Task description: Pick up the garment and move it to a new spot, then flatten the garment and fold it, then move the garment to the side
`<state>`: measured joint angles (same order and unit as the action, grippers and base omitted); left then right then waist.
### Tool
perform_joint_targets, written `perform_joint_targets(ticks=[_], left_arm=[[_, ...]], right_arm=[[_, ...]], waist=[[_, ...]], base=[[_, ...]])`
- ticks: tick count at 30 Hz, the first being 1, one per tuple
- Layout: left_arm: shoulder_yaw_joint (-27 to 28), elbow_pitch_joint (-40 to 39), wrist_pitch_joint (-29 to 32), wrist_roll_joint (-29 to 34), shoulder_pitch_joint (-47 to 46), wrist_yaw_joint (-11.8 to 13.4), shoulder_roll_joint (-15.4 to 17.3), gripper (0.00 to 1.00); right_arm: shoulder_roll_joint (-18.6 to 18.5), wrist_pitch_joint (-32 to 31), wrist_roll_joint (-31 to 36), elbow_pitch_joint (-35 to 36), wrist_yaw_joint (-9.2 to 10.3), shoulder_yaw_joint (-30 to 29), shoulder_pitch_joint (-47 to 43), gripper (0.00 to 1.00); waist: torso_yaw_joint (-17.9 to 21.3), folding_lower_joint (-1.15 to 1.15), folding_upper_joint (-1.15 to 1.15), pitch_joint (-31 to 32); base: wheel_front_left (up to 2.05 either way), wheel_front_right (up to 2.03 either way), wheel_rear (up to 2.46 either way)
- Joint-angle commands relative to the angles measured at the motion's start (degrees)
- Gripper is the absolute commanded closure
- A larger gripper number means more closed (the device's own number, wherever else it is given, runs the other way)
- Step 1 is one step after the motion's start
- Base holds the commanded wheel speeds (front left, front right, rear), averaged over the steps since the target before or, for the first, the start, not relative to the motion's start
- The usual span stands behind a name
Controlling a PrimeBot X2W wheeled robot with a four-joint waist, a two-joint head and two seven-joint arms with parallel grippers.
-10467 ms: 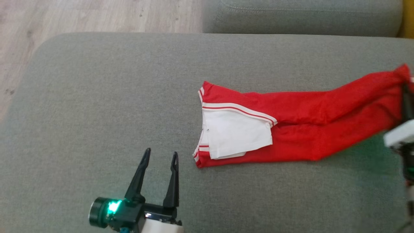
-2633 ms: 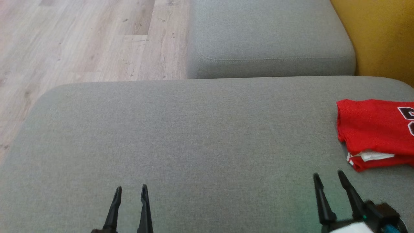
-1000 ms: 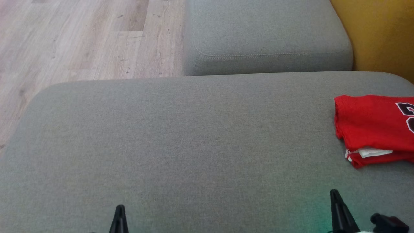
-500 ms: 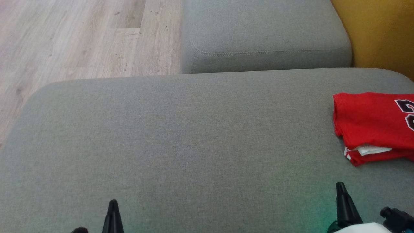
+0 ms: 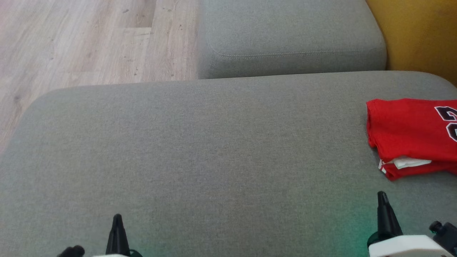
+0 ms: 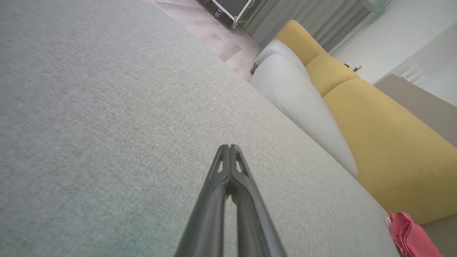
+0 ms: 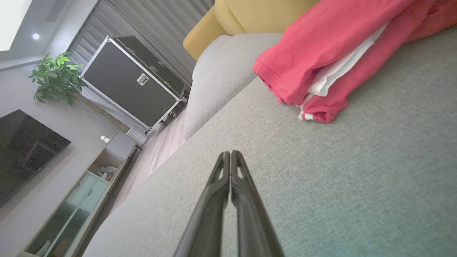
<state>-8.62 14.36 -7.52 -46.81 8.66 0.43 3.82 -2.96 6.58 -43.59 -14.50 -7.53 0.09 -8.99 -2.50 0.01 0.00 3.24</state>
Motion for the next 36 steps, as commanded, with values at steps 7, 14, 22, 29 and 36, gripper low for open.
perform_joint_targets(ticks=[7, 14, 22, 29, 36], left_arm=[[2.7, -1.6, 1.3, -5.7, -4.3, -1.2, 0.8, 1.00], [3.7, -1.5, 2.4, -10.3, -5.4, -1.9, 0.8, 1.00], [4.9, -1.3, 3.8, -15.4, -6.7, -2.7, 0.8, 1.00], [6.0, -1.2, 4.9, -19.9, -7.8, -3.5, 0.8, 1.00], [7.0, -1.1, 5.9, -23.8, -8.8, -4.1, 0.8, 1.00]], right_arm=[[-1.0, -1.2, -6.1, 1.5, 0.02, -0.3, 4.0, 1.00], [-1.0, -2.4, -10.9, 1.4, 0.02, -0.8, 5.2, 1.00], [-1.0, -3.7, -16.3, 1.3, 0.03, -1.4, 6.5, 1.00], [-1.0, -4.8, -21.0, 1.2, 0.03, -1.9, 7.7, 1.00], [-1.0, -5.8, -25.0, 1.1, 0.03, -2.3, 8.7, 1.00]], waist=[[0.3, 0.00, 0.00, -0.4], [0.5, 0.00, 0.00, -0.7], [0.8, 0.00, 0.00, -1.1], [1.0, -0.01, 0.00, -1.4], [1.2, -0.01, 0.00, -1.7]], base=[[0.00, 0.00, 0.00], [0.00, 0.00, 0.00], [0.00, 0.00, 0.00], [0.00, 0.00, 0.00], [0.00, 0.00, 0.00]])
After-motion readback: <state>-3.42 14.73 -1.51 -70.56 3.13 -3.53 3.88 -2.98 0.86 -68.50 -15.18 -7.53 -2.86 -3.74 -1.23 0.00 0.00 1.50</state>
